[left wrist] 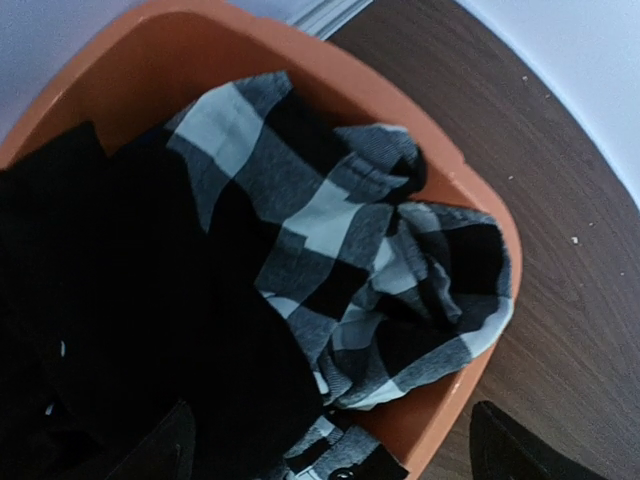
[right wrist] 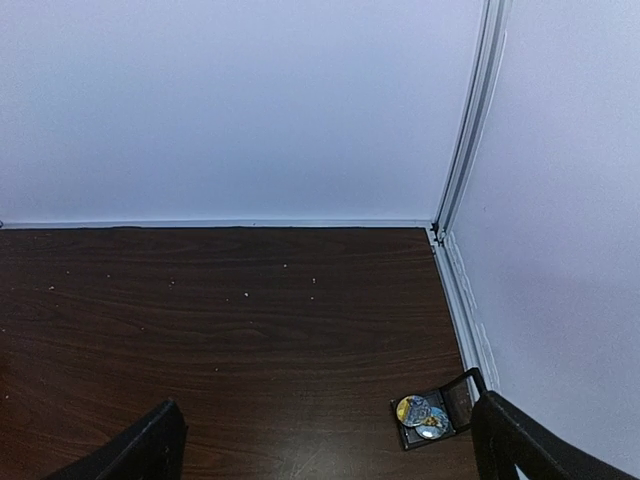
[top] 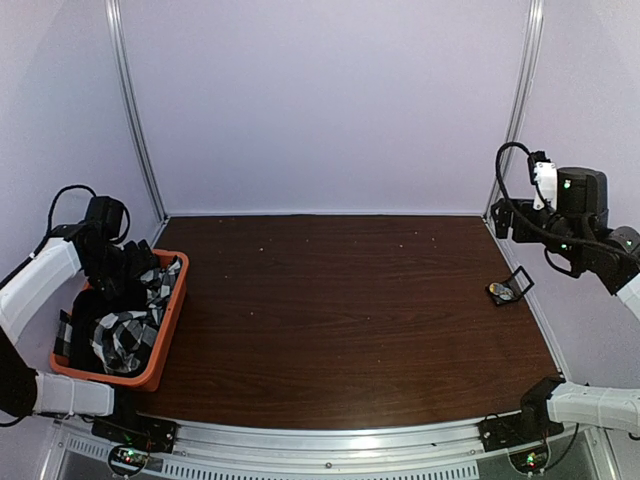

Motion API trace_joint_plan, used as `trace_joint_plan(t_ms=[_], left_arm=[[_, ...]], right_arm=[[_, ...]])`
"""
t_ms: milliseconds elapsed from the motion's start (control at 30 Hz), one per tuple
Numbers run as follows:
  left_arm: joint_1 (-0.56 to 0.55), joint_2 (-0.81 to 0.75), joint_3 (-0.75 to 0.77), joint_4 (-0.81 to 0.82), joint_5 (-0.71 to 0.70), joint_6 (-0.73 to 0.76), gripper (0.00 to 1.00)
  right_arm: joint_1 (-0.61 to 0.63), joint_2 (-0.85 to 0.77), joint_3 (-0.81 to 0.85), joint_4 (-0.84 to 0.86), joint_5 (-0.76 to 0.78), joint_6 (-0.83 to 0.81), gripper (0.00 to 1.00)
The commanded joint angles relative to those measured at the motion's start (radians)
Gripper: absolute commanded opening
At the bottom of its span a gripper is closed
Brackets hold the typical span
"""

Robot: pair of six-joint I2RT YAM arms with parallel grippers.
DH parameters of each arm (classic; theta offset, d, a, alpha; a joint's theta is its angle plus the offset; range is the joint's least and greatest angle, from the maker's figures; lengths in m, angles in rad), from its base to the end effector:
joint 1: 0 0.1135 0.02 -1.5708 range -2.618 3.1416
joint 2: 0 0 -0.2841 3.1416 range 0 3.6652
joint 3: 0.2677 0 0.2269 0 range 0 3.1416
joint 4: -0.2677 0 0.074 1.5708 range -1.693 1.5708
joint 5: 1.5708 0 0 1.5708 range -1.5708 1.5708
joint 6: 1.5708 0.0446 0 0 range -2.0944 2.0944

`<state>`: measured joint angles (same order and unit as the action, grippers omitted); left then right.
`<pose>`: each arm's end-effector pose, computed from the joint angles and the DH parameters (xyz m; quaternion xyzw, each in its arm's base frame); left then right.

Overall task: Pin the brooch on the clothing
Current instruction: Pick up the crumpled clothing from the bin.

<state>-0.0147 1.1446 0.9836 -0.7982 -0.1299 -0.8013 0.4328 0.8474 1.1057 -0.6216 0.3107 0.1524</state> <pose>0.1961 0.0029 0.2996 -0.3827 0.8715 -0.0624 0.3003 0.1301 0.0451 0.3990 -0.0267 0.8176 0.0398 0.5738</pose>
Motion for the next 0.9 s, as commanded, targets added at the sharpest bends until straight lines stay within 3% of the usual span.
trace_joint_plan(t_ms=[0, 400, 500, 867], left_arm=[[0.005, -0.013, -0.032, -0.027, -0.058, -0.068, 0.96], [0.052, 0.023, -0.049, -0.063, -0.152, -0.091, 0.89], [0.062, 0.044, -0.068, -0.046, -0.154, -0.087, 0.81], [0.073, -0.003, -0.1, 0.063, -0.096, -0.048, 0.17]], right_arm=[[0.009, 0.007, -0.027, 0.005, -0.042, 0.028, 1.0], [0.009, 0.002, -0.059, 0.019, -0.04, 0.032, 1.0], [0.009, 0.002, -0.065, 0.027, -0.045, 0.035, 1.0], [0.009, -0.011, -0.105, 0.053, -0.061, 0.056, 1.0]])
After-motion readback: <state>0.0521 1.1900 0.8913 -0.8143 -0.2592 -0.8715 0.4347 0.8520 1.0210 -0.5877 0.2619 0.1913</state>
